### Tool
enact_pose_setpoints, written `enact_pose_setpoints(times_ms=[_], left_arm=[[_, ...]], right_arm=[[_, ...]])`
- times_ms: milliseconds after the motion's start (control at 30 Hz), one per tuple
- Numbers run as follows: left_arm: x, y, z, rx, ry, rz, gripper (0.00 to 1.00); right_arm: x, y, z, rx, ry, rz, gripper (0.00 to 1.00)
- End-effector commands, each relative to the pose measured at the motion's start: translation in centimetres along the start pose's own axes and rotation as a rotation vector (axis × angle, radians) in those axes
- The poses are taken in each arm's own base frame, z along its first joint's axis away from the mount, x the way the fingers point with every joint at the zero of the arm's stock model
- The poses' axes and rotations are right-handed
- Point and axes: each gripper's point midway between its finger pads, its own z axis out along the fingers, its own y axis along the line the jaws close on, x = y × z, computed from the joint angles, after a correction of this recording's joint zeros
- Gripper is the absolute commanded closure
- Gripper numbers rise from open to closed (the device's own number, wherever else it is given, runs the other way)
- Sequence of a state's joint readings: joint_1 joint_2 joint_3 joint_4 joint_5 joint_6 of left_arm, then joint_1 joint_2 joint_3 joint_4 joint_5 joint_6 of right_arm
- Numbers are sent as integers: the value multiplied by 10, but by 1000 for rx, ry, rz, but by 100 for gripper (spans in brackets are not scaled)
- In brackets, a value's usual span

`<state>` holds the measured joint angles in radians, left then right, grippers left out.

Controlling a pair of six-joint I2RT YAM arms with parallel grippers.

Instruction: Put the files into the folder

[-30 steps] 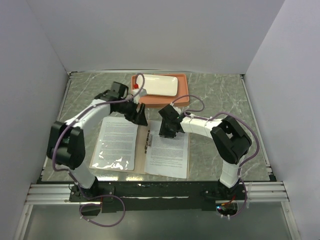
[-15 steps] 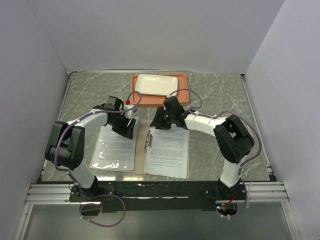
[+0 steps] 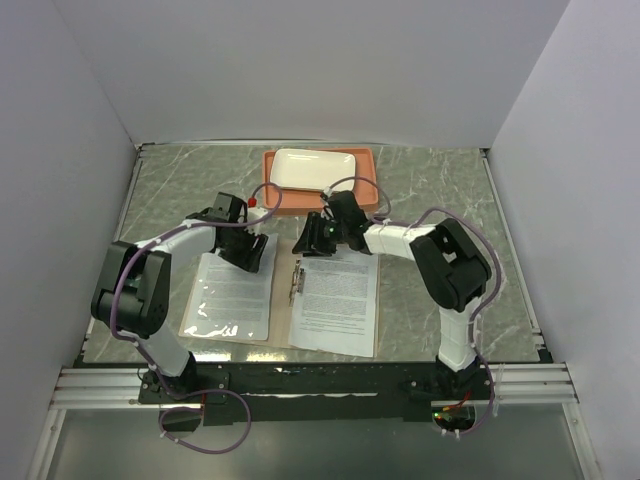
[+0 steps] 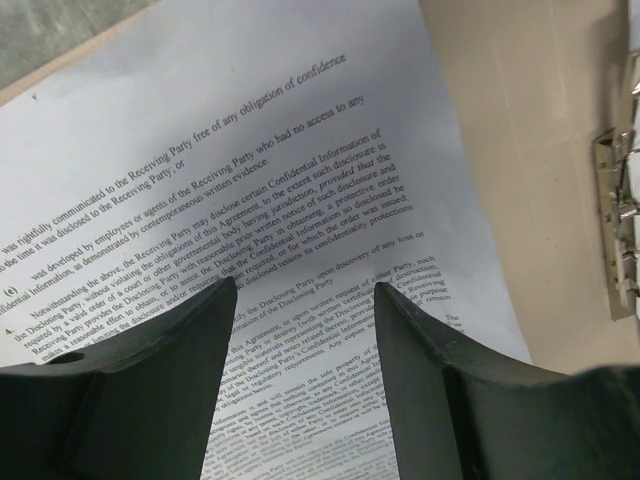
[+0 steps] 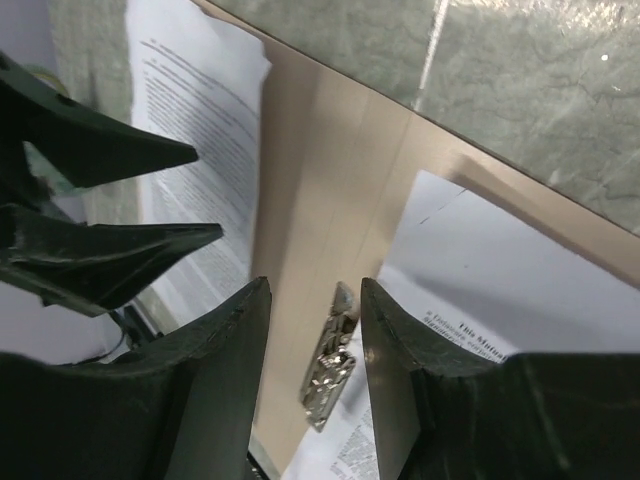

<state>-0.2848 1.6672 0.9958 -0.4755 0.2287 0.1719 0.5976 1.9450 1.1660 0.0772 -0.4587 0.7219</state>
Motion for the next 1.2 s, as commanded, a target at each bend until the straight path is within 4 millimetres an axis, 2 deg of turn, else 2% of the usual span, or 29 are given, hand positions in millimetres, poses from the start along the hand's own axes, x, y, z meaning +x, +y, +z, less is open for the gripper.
enact_pose_setpoints(times_ms=[0, 200, 500, 1167], left_arm=[[11, 4, 5, -22, 27, -7, 37], [17, 3, 7, -20, 40, -10, 38], [20, 1, 10, -15, 52, -7, 43], [16, -3, 3, -9, 38, -7, 44]], right_arm=[[-12, 11, 8, -53, -13, -50, 51], [-10, 5, 14, -45, -6, -47, 51], [-6, 9, 17, -81, -10, -27, 51], [8, 1, 29, -110, 41, -19, 51]])
